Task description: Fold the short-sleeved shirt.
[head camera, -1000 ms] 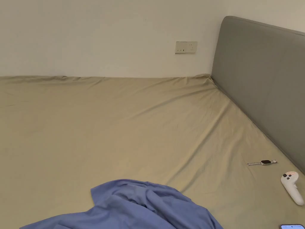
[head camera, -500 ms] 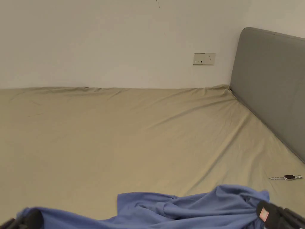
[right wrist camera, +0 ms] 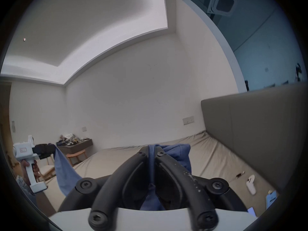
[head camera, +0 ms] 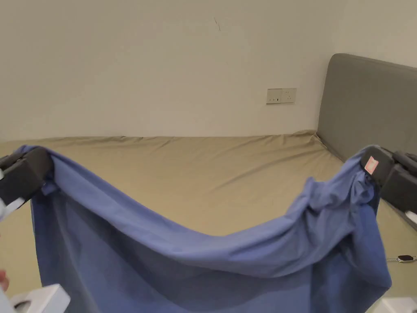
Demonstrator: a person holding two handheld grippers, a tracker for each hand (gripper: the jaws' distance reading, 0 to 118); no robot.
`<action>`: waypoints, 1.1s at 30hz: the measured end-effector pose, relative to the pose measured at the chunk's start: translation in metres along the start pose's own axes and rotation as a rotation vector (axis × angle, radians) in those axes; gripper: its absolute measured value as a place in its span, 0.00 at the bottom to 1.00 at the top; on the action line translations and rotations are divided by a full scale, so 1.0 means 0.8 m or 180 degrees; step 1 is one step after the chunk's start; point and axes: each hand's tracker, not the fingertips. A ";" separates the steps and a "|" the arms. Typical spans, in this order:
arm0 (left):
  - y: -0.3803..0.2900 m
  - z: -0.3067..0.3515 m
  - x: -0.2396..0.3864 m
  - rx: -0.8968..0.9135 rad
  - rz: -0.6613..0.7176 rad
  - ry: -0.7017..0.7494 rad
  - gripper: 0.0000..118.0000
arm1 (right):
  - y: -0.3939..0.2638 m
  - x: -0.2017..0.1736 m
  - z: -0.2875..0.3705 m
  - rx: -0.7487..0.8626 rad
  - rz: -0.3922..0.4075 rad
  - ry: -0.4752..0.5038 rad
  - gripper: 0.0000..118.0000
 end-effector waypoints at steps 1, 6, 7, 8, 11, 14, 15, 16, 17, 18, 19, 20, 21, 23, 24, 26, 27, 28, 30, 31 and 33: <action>0.004 -0.022 0.003 -0.0002 -0.0008 0.0004 0.04 | 0.007 0.003 -0.017 0.0010 -0.0035 -0.0018 0.06; 0.024 -0.109 0.014 0.0008 0.0079 -0.0052 0.04 | 0.030 0.011 -0.094 -0.0001 -0.0050 -0.0022 0.06; 0.031 -0.122 0.020 0.0040 0.0055 -0.0111 0.04 | 0.031 0.008 -0.107 -0.0004 0.0051 -0.0025 0.06; 0.038 -0.130 0.027 0.0066 -0.0009 -0.0123 0.04 | 0.035 0.009 -0.119 0.0032 0.0102 -0.0093 0.06; 0.067 -0.157 0.048 0.0243 -0.0306 -0.0253 0.04 | 0.060 0.012 -0.158 0.0115 0.0135 -0.0088 0.06; 0.099 -0.182 0.066 0.0540 -0.0456 -0.0286 0.04 | 0.092 0.015 -0.186 0.0404 0.0232 -0.0173 0.06; 0.107 -0.181 0.079 0.0625 -0.0436 -0.0317 0.04 | 0.101 0.016 -0.191 0.0506 0.0187 -0.0140 0.06; 0.113 -0.184 0.083 0.0685 -0.0415 -0.0345 0.04 | 0.110 0.015 -0.194 0.0573 0.0217 -0.0104 0.06; 0.116 -0.187 0.083 0.0737 -0.0414 -0.0362 0.04 | 0.115 0.014 -0.195 0.0653 0.0313 -0.0125 0.06; 0.117 -0.190 0.082 0.0782 -0.0397 -0.0354 0.04 | 0.118 0.013 -0.197 0.0714 0.0356 -0.0179 0.06; 0.113 -0.190 0.085 0.0797 -0.0388 -0.0348 0.04 | 0.119 0.014 -0.199 0.0712 0.0355 -0.0156 0.06; 0.110 -0.191 0.082 0.0798 -0.0373 -0.0343 0.04 | 0.118 0.017 -0.200 0.0713 0.0343 -0.0129 0.06; 0.103 -0.192 0.077 0.0784 -0.0325 -0.0346 0.04 | 0.116 0.020 -0.199 0.0715 0.0327 -0.0115 0.06; 0.078 -0.185 0.077 0.0679 -0.0241 -0.0343 0.04 | 0.100 0.024 -0.192 0.0695 0.0346 -0.0122 0.06; 0.063 -0.182 0.074 0.0566 -0.0217 -0.0310 0.04 | 0.089 0.024 -0.184 0.0646 0.0400 -0.0145 0.06; 0.026 -0.171 0.061 0.0379 -0.0207 -0.0275 0.04 | 0.061 0.032 -0.168 0.0462 0.0374 -0.0156 0.06; 0.011 -0.174 0.043 0.0286 -0.0188 -0.0243 0.04 | 0.046 0.035 -0.158 0.0378 0.0346 -0.0142 0.06; -0.007 -0.168 0.034 0.0172 -0.0162 -0.0198 0.04 | 0.029 0.033 -0.147 0.0264 0.0348 -0.0148 0.06; -0.045 -0.148 0.017 -0.0058 -0.0111 -0.0156 0.04 | -0.005 0.036 -0.122 0.0050 0.0350 -0.0150 0.06; -0.062 -0.142 0.002 -0.0166 -0.0068 -0.0118 0.04 | -0.020 0.038 -0.110 -0.0075 0.0341 -0.0142 0.06; -0.094 -0.118 -0.015 -0.0358 0.0032 -0.0032 0.04 | -0.051 0.030 -0.081 -0.0260 0.0327 -0.0167 0.06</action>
